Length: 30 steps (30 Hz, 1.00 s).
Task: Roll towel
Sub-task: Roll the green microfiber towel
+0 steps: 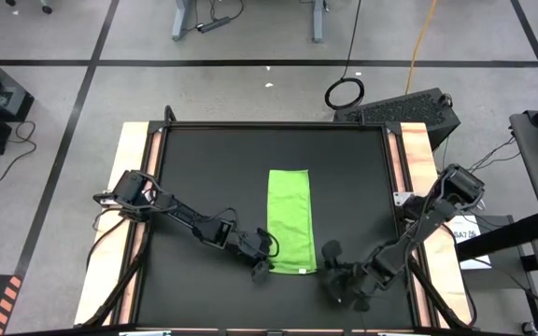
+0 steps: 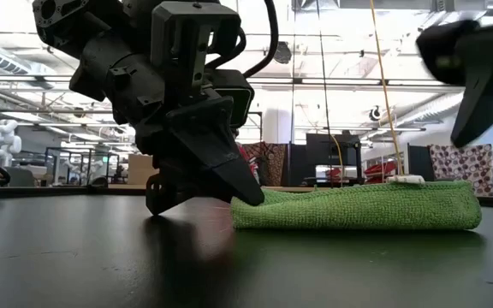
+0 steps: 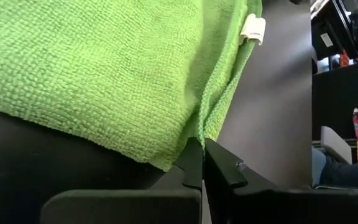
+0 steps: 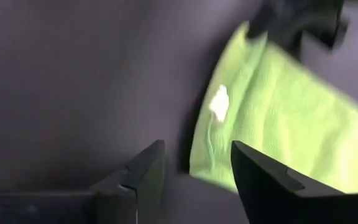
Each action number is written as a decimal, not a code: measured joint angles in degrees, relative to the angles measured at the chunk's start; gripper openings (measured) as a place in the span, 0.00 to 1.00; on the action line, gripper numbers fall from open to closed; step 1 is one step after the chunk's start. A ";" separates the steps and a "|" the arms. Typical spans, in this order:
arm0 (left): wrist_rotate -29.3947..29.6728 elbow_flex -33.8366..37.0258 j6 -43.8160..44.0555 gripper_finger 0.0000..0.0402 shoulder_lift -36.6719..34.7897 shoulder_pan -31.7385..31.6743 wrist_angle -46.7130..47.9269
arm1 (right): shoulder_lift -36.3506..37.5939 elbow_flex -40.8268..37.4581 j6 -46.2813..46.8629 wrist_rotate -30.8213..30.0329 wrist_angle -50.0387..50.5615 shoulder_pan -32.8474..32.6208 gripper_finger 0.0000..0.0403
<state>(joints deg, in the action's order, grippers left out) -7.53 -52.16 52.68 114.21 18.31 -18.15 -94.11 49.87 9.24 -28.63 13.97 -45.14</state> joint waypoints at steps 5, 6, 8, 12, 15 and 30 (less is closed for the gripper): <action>0.75 -0.07 0.53 0.00 -0.04 -0.04 1.09 | -0.55 0.00 -6.48 -1.45 -5.77 -2.78 0.44; 0.75 -0.07 0.54 0.00 -0.04 -0.04 1.12 | -0.92 0.00 -7.00 -1.17 -6.24 -2.82 0.44; 0.75 -0.07 0.66 0.00 -0.07 -0.04 1.25 | -1.99 0.00 -7.66 -0.25 -6.02 -2.79 0.44; 0.76 -0.09 0.77 0.00 -0.09 -0.07 1.59 | -5.03 -0.02 -8.81 1.37 -6.31 -1.94 0.44; 0.75 -0.09 0.83 0.00 -0.09 -0.07 1.64 | -6.88 0.00 -10.48 1.60 -8.33 -1.35 0.44; 0.72 -0.13 0.85 0.00 -0.13 -0.07 2.47 | -7.96 -0.02 -14.97 -1.76 -9.90 1.63 0.37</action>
<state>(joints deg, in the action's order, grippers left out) -6.81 -52.29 53.53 114.08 18.24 -15.68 -102.06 49.84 -5.72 -30.39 4.08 -43.51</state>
